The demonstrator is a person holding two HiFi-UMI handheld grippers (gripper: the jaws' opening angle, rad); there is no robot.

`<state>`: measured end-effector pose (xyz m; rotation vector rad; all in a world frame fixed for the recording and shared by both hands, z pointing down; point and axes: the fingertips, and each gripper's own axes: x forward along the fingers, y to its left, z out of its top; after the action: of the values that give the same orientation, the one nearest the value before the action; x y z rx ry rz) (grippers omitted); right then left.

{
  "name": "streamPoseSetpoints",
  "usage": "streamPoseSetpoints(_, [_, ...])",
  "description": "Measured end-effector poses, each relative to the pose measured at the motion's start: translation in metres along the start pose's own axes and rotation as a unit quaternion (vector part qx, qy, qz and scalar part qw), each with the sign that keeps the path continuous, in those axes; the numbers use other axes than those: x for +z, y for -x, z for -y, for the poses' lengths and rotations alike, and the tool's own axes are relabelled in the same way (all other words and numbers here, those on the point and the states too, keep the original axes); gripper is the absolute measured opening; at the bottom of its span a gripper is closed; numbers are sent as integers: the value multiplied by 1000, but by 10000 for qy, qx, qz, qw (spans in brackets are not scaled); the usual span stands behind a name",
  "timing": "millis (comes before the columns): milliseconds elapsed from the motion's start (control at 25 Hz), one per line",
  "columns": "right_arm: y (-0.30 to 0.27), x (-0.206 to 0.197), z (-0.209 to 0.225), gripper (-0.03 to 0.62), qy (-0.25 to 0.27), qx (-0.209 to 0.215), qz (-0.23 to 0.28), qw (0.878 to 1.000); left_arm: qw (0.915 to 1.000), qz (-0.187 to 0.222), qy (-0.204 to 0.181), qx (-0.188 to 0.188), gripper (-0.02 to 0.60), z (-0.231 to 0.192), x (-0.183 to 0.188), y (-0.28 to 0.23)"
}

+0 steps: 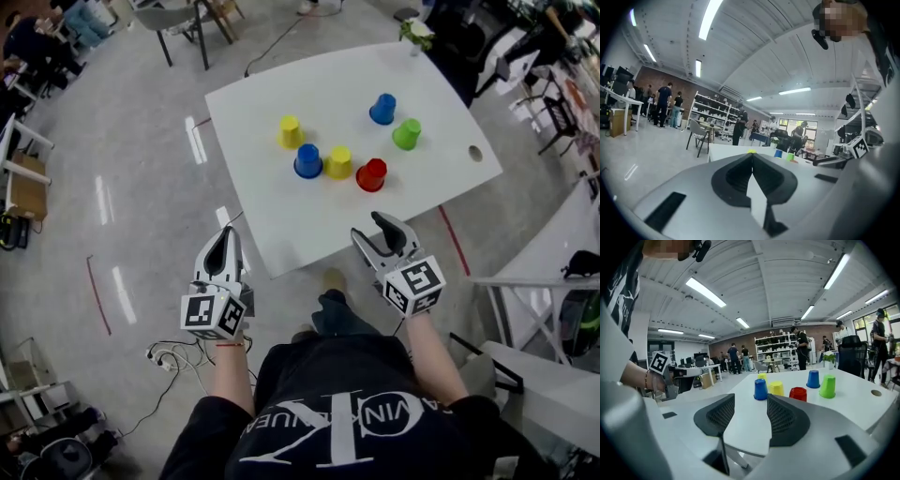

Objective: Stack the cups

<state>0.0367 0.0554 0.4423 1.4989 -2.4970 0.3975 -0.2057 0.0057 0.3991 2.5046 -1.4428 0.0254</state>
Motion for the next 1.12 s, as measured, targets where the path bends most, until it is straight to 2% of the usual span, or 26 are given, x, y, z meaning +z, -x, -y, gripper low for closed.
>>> streamPoseSetpoints(320, [-35, 16, 28, 236, 15, 371, -120, 9992, 9996, -135, 45, 226, 5, 1, -4, -34])
streamPoseSetpoints(720, [-110, 33, 13, 274, 349, 981, -322, 9940, 9974, -266, -12, 669, 5, -4, -6, -49])
streamPoseSetpoints(880, [-132, 42, 11, 279, 675, 923, -398, 9926, 9960, -292, 48, 841, 5, -8, -8, -46])
streamPoseSetpoints(1000, [-136, 49, 23, 308, 810, 513, -519, 9940, 9957, -371, 56, 851, 5, -10, -14, -43])
streamPoseSetpoints(1120, [-128, 47, 40, 316, 1387, 210, -955, 9855, 9955, -489, -8, 806, 5, -15, -17, -42])
